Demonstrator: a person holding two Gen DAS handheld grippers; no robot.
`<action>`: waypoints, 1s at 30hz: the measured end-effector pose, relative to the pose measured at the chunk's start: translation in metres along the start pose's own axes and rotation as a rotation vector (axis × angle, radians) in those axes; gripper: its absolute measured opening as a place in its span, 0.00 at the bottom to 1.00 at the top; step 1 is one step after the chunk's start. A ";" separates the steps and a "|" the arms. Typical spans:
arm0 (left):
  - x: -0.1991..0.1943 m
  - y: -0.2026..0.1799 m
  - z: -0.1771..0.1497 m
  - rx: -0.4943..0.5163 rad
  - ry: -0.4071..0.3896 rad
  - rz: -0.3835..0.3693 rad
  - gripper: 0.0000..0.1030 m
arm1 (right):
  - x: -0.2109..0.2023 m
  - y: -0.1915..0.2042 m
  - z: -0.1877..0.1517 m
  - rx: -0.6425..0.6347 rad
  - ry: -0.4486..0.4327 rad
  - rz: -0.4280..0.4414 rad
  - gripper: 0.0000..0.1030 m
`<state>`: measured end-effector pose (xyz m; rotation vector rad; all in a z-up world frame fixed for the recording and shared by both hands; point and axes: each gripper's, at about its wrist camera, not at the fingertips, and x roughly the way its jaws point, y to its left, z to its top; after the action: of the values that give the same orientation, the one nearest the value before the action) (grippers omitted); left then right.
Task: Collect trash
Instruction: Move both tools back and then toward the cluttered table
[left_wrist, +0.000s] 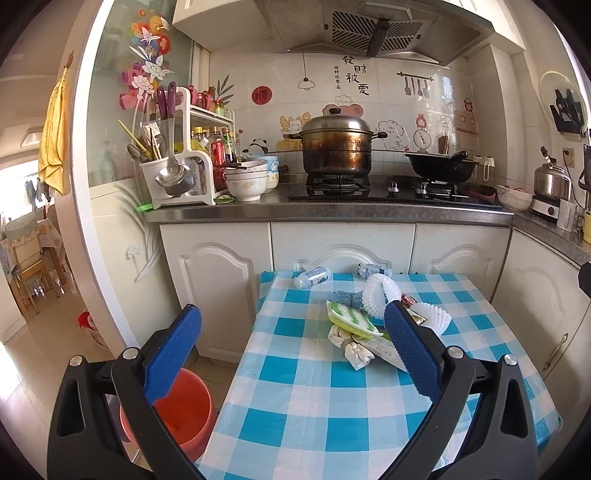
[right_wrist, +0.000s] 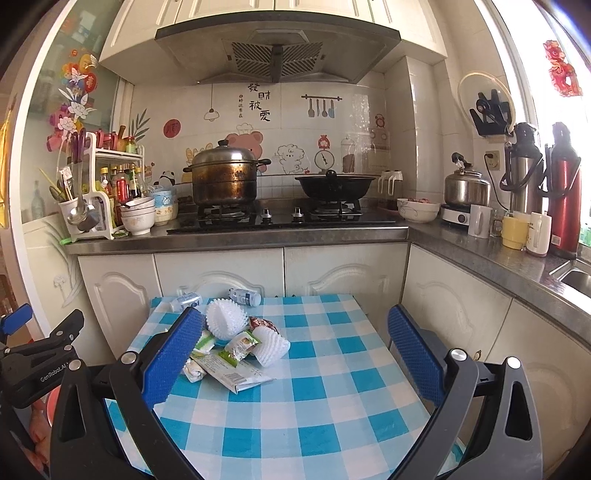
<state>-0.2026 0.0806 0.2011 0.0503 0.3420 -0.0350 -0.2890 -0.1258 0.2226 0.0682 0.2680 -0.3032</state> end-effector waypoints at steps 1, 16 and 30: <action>-0.002 0.002 0.001 -0.003 -0.006 0.003 0.97 | -0.003 0.001 0.001 -0.003 -0.010 0.000 0.96; -0.024 0.027 0.007 -0.054 -0.068 0.026 0.97 | -0.034 0.011 0.013 -0.025 -0.123 0.000 0.96; -0.025 0.035 0.005 -0.074 -0.069 0.029 0.97 | -0.055 0.018 0.015 -0.051 -0.245 0.013 0.96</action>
<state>-0.2224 0.1162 0.2160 -0.0195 0.2735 0.0052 -0.3309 -0.0947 0.2527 -0.0178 0.0326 -0.2881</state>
